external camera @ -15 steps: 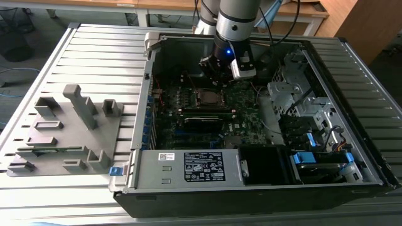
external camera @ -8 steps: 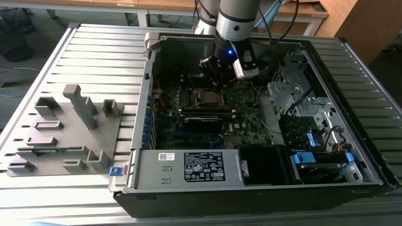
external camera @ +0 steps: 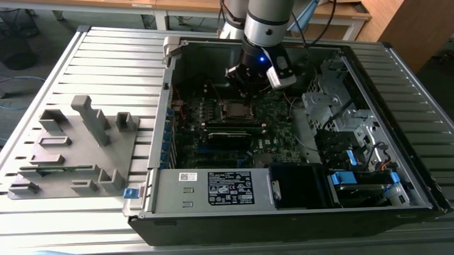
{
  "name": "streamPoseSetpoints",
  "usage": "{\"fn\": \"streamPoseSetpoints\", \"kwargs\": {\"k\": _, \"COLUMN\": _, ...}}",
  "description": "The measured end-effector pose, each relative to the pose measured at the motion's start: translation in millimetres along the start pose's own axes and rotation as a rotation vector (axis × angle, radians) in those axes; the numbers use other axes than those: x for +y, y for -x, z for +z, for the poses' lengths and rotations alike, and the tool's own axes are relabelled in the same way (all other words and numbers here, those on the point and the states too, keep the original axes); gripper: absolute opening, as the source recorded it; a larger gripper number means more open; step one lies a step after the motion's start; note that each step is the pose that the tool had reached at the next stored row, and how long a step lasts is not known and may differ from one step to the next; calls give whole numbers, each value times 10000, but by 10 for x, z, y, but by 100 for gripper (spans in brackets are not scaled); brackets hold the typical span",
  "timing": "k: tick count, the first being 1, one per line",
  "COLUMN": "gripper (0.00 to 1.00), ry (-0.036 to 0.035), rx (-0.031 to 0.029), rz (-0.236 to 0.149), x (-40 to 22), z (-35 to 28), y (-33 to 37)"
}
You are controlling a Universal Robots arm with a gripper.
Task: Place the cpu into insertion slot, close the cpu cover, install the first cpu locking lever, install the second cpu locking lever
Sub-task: 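Close the cpu cover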
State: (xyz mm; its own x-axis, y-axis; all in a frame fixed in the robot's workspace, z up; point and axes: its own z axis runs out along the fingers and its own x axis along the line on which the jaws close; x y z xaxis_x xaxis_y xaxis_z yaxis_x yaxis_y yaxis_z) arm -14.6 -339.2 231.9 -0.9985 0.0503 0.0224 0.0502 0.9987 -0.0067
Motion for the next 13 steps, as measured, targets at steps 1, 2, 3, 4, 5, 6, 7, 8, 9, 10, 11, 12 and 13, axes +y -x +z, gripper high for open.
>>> {"fn": "streamPoseSetpoints", "kwargs": {"k": 1, "gripper": 10, "ry": -1, "rx": -1, "rz": -147, "x": 0, "z": 0, "y": 0}}
{"fn": "streamPoseSetpoints", "kwargs": {"k": 2, "gripper": 10, "ry": -2, "rx": -2, "rz": -274, "x": 0, "z": 1, "y": 0}}
{"fn": "streamPoseSetpoints", "kwargs": {"k": 3, "gripper": 10, "ry": -3, "rx": -2, "rz": -395, "x": 0, "z": 1, "y": 0}}
{"fn": "streamPoseSetpoints", "kwargs": {"k": 4, "gripper": 10, "ry": -5, "rx": -3, "rz": -499, "x": 0, "z": 1, "y": 0}}
{"fn": "streamPoseSetpoints", "kwargs": {"k": 5, "gripper": 10, "ry": -6, "rx": -3, "rz": -533, "x": 0, "z": 1, "y": 0}}
{"fn": "streamPoseSetpoints", "kwargs": {"k": 6, "gripper": 10, "ry": -6, "rx": -3, "rz": -533, "x": 0, "z": 1, "y": 0}}
{"fn": "streamPoseSetpoints", "kwargs": {"k": 7, "gripper": 10, "ry": -6, "rx": -3, "rz": -534, "x": 0, "z": 1, "y": 0}}
{"fn": "streamPoseSetpoints", "kwargs": {"k": 8, "gripper": 10, "ry": -4, "rx": -3, "rz": -535, "x": 0, "z": 1, "y": 0}}
{"fn": "streamPoseSetpoints", "kwargs": {"k": 9, "gripper": 10, "ry": 9, "rx": -3, "rz": -534, "x": 0, "z": 1, "y": 0}}
{"fn": "streamPoseSetpoints", "kwargs": {"k": 10, "gripper": 10, "ry": 56, "rx": -4, "rz": -535, "x": 0, "z": 2, "y": 0}}
{"fn": "streamPoseSetpoints", "kwargs": {"k": 11, "gripper": 10, "ry": 143, "rx": -1, "rz": -538, "x": 0, "z": 2, "y": 0}}
{"fn": "streamPoseSetpoints", "kwargs": {"k": 12, "gripper": 10, "ry": 199, "rx": 1, "rz": -539, "x": 0, "z": 1, "y": 0}}
{"fn": "streamPoseSetpoints", "kwargs": {"k": 13, "gripper": 10, "ry": 210, "rx": 0, "rz": -539, "x": 0, "z": 1, "y": 0}}
